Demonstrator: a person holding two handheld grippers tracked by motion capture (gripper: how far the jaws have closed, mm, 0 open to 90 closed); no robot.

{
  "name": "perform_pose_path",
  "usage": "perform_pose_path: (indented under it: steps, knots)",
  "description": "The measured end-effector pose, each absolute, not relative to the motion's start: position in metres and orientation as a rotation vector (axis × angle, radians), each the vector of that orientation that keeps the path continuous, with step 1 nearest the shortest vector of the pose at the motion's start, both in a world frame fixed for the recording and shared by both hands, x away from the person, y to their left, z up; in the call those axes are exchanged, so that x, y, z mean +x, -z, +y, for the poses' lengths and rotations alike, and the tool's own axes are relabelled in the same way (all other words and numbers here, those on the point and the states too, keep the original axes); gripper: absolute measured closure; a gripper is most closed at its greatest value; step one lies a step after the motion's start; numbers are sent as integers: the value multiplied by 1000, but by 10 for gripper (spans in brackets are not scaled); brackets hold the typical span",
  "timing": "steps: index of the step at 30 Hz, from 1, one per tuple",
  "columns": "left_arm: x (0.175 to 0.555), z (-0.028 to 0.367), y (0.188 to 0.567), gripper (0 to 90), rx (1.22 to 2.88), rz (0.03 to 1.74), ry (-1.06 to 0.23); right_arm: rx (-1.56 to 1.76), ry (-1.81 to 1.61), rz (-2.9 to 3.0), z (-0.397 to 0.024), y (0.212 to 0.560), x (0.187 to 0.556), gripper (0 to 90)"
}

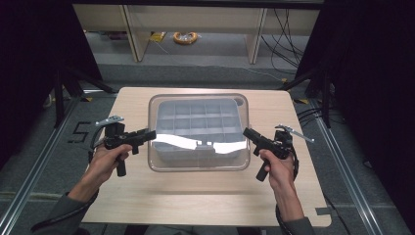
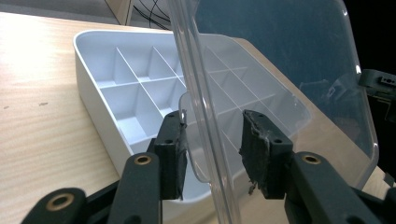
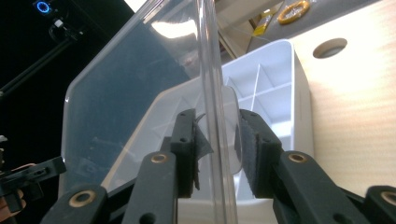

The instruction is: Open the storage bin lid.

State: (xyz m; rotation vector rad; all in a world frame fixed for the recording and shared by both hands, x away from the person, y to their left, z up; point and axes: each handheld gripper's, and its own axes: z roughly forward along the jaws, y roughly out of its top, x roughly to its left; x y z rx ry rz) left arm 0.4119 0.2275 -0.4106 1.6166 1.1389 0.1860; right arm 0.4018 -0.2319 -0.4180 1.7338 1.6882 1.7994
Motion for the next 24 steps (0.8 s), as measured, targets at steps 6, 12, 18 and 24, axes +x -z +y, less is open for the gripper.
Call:
perform_pose_path:
  steps: [6, 12, 18, 24]
  knots:
    - [400, 226, 415, 605, 1627, 1133, -176, 1739, -1797, 1699, -235, 425, 391, 693]
    - [394, 228, 420, 605, 1633, 1133, -153, 1741, -1781, 1720, -235, 429, 383, 693]
    - [382, 233, 427, 608, 1631, 1136, -154, 1761, -1758, 1755, -232, 437, 374, 693]
    - [375, 234, 433, 608, 1638, 1137, -138, 1777, -1743, 1771, -231, 442, 366, 692]
